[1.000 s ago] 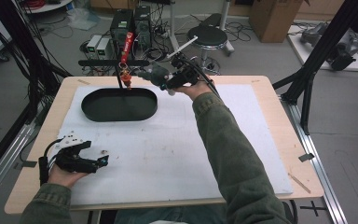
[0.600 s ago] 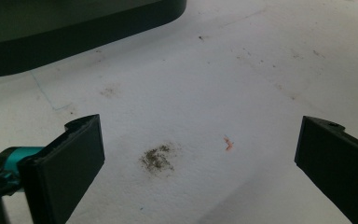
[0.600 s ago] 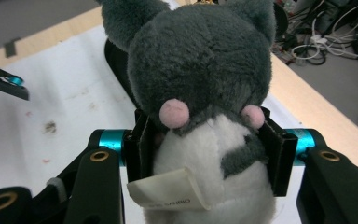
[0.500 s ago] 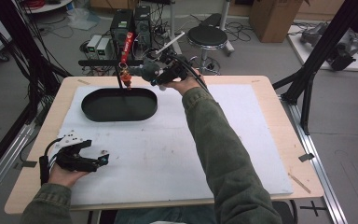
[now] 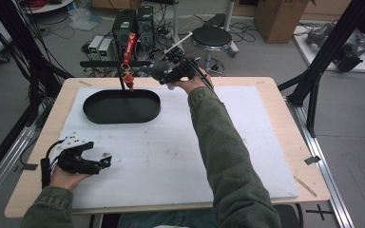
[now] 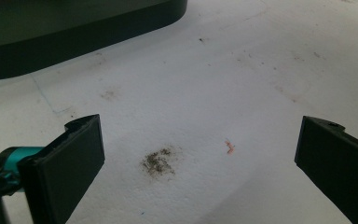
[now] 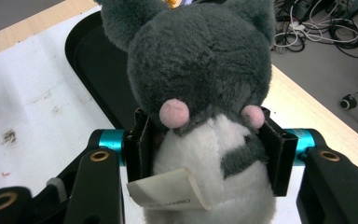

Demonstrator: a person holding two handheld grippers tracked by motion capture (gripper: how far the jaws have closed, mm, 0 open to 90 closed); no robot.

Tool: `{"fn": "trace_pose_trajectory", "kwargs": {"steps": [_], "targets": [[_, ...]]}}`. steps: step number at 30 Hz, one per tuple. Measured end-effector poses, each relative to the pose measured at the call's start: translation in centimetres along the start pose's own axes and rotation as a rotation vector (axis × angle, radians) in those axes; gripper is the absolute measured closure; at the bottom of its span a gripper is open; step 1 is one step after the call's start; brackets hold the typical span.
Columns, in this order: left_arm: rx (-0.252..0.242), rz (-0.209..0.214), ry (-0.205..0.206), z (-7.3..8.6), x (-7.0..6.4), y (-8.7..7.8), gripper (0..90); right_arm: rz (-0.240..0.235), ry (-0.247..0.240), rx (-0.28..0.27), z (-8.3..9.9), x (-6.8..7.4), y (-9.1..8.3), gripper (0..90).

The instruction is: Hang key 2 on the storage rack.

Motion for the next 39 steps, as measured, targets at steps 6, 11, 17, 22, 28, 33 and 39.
{"fn": "trace_pose_trajectory", "kwargs": {"steps": [6,11,17,22,28,33,39], "targets": [[0.000,0.004,0.002,0.0,0.0,-0.1,1.8,0.009,0.023,0.001,0.1,-0.7,0.5,47.0],[0.002,0.007,0.018,0.0,-0.2,0.0,1.7,0.008,0.049,-0.018,0.0,-1.3,0.9,46.8],[-0.002,0.004,0.017,-0.1,-0.2,-0.1,1.8,0.008,0.090,-0.015,0.3,-2.0,2.2,46.5],[-0.001,0.006,0.015,0.0,-0.1,0.0,1.7,0.004,0.077,0.011,1.0,-2.6,3.1,46.3],[0.002,0.007,0.020,0.0,-0.1,0.0,1.8,-0.011,0.171,0.065,2.3,-3.1,4.0,26.9],[0.013,0.002,0.032,0.1,-0.2,0.0,1.8,-0.016,0.151,0.115,3.5,-2.5,4.1,9.7],[0.012,0.000,0.035,0.1,-0.2,0.0,1.7,0.062,0.218,0.100,5.3,-3.2,3.8,0.7]]}}
Point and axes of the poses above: each handheld gripper's, and its own axes: y roughly forward along the jaws, z roughly out of its underside, x roughly to its left, the point moved 10 cm from there along y, roughly forward along the jaws, and after that the axes turned 1 degree about z, right-handed, at the moved point
